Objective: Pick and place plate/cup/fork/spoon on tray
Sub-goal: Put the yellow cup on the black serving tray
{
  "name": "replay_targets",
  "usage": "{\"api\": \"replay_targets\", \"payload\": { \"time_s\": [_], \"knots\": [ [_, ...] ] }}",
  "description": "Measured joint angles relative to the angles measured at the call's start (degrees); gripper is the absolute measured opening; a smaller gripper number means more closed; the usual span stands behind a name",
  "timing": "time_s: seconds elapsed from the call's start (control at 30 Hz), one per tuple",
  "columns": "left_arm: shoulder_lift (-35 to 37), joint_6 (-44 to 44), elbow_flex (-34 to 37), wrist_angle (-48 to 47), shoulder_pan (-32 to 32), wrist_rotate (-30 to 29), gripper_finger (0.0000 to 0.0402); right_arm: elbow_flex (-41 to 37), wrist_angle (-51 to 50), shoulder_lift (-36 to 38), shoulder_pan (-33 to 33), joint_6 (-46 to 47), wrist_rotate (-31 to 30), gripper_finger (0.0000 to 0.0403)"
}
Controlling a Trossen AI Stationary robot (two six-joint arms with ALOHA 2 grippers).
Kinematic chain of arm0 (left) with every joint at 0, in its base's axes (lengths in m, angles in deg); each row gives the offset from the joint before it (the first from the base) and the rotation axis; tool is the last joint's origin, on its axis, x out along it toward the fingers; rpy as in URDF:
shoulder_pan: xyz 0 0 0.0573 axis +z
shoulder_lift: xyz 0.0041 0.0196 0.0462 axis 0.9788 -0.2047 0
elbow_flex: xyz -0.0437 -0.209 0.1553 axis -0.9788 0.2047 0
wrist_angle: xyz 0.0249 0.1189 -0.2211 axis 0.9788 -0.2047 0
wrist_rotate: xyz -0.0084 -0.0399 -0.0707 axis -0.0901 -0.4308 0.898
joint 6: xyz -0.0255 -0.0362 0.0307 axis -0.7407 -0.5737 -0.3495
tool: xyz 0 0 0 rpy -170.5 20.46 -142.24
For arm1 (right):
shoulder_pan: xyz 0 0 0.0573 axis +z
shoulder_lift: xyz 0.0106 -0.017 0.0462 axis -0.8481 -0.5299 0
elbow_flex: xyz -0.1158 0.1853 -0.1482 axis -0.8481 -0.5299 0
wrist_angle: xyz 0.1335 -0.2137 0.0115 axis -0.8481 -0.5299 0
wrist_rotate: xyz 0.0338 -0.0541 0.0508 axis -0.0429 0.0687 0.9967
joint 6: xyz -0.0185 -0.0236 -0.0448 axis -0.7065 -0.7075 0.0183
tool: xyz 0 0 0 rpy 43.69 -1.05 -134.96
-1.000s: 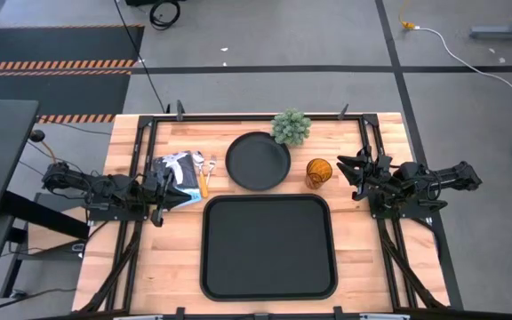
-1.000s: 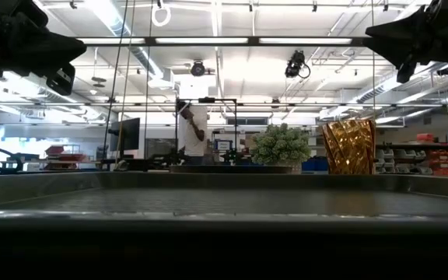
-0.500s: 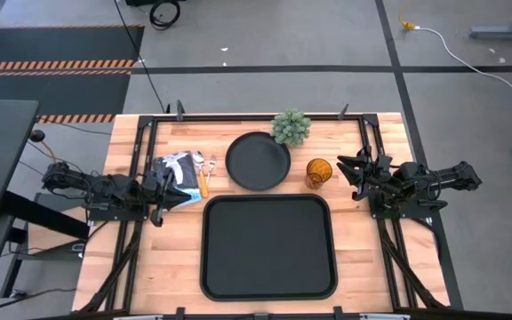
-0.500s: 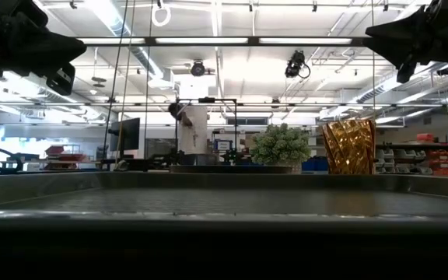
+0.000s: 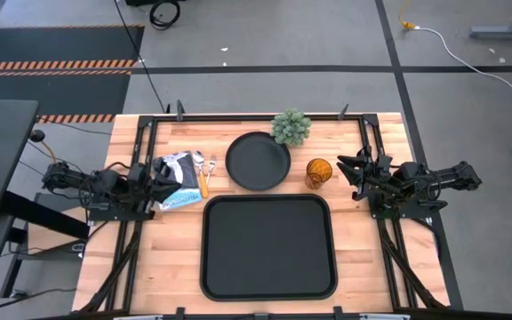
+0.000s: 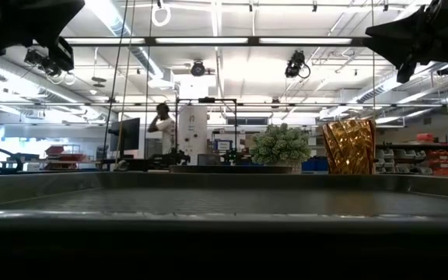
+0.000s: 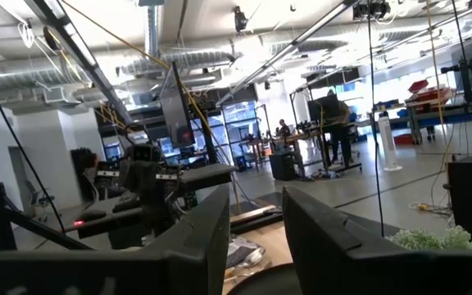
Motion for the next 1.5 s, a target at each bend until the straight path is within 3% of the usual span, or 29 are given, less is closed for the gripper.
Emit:
{"api": "replay_targets", "payload": {
  "time_s": [0.17,0.3,0.43,0.53,0.87,1.23,1.5],
  "knots": [
    [0.00,0.35,0.00,0.68,0.00,0.02,0.0032,0.00,0.68,0.00,0.01,1.95,0.02,0.0121],
    [-0.03,1.09,0.00,1.27,0.04,-1.29,0.0032,0.00,0.71,0.00,0.04,13.51,1.09,0.0121],
    [-0.05,2.31,0.00,3.37,1.05,-14.64,0.0032,0.00,0.76,0.00,0.04,18.40,1.07,0.0121],
    [-1.64,1.59,0.00,3.49,2.68,-18.09,0.0032,0.00,0.77,0.00,0.04,18.12,1.07,0.0121],
    [-19.97,-6.45,-0.28,7.93,10.43,-17.96,0.0032,0.00,0.81,-0.23,-0.03,16.63,3.82,0.0121],
    [-43.43,-1.44,-14.75,7.84,14.98,-14.49,0.0032,0.31,1.71,-2.92,-0.03,16.95,5.74,0.0121],
    [-58.96,-3.32,-26.15,4.47,20.22,-0.86,0.0070,3.29,-3.52,-6.08,0.01,18.65,5.68,0.0121]
  ]
}}
